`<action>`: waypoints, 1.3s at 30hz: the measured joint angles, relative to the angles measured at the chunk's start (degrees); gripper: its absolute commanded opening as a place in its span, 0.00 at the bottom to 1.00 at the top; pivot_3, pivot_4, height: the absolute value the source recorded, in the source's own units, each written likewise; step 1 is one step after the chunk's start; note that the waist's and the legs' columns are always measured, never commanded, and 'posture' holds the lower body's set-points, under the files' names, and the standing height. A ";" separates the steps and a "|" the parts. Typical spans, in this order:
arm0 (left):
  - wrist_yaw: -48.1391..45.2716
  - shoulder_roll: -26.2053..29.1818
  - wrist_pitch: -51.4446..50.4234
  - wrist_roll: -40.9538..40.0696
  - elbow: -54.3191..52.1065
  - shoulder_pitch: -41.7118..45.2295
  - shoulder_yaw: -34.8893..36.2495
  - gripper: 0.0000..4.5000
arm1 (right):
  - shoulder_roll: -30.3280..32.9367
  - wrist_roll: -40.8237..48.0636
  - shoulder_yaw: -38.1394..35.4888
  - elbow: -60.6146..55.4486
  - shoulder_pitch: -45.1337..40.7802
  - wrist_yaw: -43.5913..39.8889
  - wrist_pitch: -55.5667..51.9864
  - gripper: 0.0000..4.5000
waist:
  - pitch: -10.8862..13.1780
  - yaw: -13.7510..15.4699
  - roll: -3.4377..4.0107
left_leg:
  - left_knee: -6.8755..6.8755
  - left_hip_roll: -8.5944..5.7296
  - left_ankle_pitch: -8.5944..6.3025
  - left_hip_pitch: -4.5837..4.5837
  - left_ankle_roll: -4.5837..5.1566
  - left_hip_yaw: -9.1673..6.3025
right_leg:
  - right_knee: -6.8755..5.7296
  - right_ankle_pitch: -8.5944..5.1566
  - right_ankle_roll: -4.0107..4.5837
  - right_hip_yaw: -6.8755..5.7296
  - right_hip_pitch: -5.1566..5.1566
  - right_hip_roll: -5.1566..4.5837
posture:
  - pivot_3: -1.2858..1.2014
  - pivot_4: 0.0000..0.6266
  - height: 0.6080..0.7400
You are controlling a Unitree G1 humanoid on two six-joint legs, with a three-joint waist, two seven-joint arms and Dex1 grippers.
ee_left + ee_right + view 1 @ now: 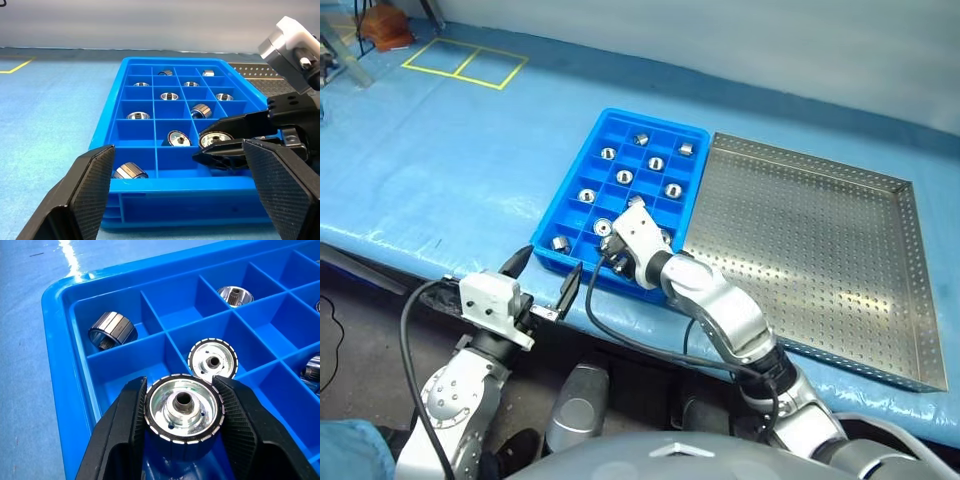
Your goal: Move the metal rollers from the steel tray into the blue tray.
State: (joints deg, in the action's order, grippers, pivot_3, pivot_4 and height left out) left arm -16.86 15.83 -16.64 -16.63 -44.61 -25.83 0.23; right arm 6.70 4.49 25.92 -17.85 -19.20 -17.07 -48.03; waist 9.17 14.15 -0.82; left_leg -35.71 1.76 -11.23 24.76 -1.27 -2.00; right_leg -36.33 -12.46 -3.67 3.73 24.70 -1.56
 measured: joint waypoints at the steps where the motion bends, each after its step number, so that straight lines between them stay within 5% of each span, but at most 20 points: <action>1: 0.02 0.03 -0.12 -0.01 0.00 0.37 -0.20 1.00 | 0.54 -0.10 -0.31 -0.92 0.65 0.03 -0.35 0.38 | -0.01 0.30 -0.02 | 0.03 0.01 -0.02 0.00 -0.01 0.01 | 0.04 0.00 0.00 0.00 -0.01 0.00 | 0.71 0.24 1.00; 2: -0.02 0.06 -0.29 -0.02 0.00 0.72 -0.42 1.00 | 0.89 -0.10 -0.75 -1.61 1.38 0.05 -1.08 0.38 | -0.02 0.62 -0.03 | 0.05 0.01 -0.04 0.00 -0.01 0.01 | 0.10 0.00 0.00 -0.02 -0.02 0.01 | 0.71 0.24 1.00; 9: -1.02 0.46 -1.31 -0.45 0.39 3.49 -0.88 1.00 | 1.62 0.60 -3.83 -5.34 3.75 0.03 -4.78 0.91 | -0.05 1.10 -0.07 | 0.07 0.08 -0.19 0.16 0.07 0.10 | 0.26 -0.01 0.00 -0.06 -0.17 0.03 | 0.67 0.24 1.00; 11: -1.78 0.80 -1.79 -0.83 1.35 4.74 -0.97 1.00 | 1.59 0.45 -4.11 -5.89 3.82 0.64 -5.06 0.99 | -0.06 0.92 -0.06 | 0.08 0.11 -0.19 0.17 0.07 0.09 | 0.25 -0.01 0.00 -0.06 -0.16 0.08 | 0.66 0.24 1.00; 18: -4.05 2.35 -3.27 -1.61 6.27 13.06 -1.57 1.00 | 0.31 0.21 -5.53 -9.45 6.55 3.65 -3.74 0.99 | -0.05 -0.87 -0.05 | -0.14 0.26 -0.20 0.17 0.04 0.12 | 0.20 -0.01 0.01 -0.09 -0.20 0.19 | 0.60 0.24 1.00; 33: 3.24 -3.01 -2.48 3.22 24.84 32.75 0.08 1.00 | -2.89 -3.36 -20.79 -15.92 17.48 15.10 6.99 0.99 | -0.11 -14.79 -0.08 | -0.31 0.25 -0.16 -0.18 0.08 0.15 | -0.33 0.18 -0.11 0.10 -0.47 0.21 | 0.50 0.24 1.00; 39: 5.25 -4.28 -1.53 4.95 26.91 33.02 0.52 1.00 | -5.29 -2.05 -25.32 -16.44 20.71 16.59 10.56 0.99 | -0.10 -16.63 -0.08 | -0.35 0.31 -0.02 -0.32 0.07 0.13 | -0.60 0.06 0.07 0.19 -0.45 0.34 | 0.50 0.24 1.00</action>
State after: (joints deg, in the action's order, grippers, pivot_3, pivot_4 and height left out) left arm -11.61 11.55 -18.17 -11.68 -17.69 7.19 0.75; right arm 1.41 2.45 0.60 -34.29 1.50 -0.49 -37.47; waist 9.07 -2.48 -0.90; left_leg -36.06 2.07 -11.25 24.44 -1.20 -1.87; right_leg -36.93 -12.40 -3.61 3.92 24.25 -1.23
